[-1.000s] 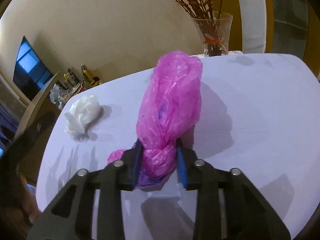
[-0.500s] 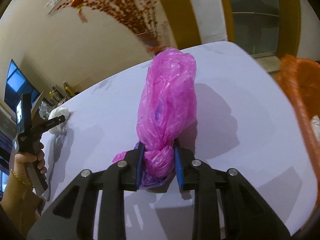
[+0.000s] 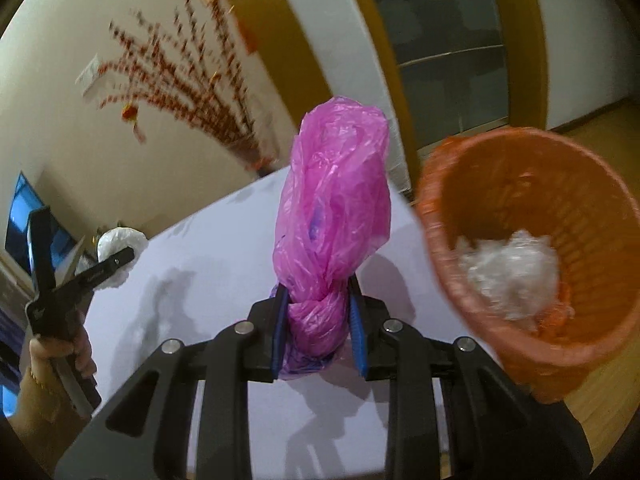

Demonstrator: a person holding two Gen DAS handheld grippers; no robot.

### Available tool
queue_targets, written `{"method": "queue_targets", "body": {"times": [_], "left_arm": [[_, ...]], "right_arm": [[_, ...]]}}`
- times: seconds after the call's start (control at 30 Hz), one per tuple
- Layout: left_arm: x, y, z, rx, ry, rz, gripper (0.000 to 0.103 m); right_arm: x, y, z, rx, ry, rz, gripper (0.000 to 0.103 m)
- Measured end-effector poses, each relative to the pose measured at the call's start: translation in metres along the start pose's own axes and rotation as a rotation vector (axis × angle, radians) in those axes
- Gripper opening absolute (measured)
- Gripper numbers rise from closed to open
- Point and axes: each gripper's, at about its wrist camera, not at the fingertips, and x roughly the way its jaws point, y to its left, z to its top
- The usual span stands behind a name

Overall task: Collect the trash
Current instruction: 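Carry the pink and white bags over the wastebasket and open both tools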

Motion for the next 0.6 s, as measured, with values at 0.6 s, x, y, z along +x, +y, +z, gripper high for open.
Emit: {"method": "queue_targets", "body": {"times": [0.6], "left_arm": [[-0.045, -0.161, -0.008, 0.169, -0.038, -0.346, 0.017]], "right_arm": [[-0.079, -0.091, 0.008, 0.089, -0.139, -0.107, 0.027]]}}
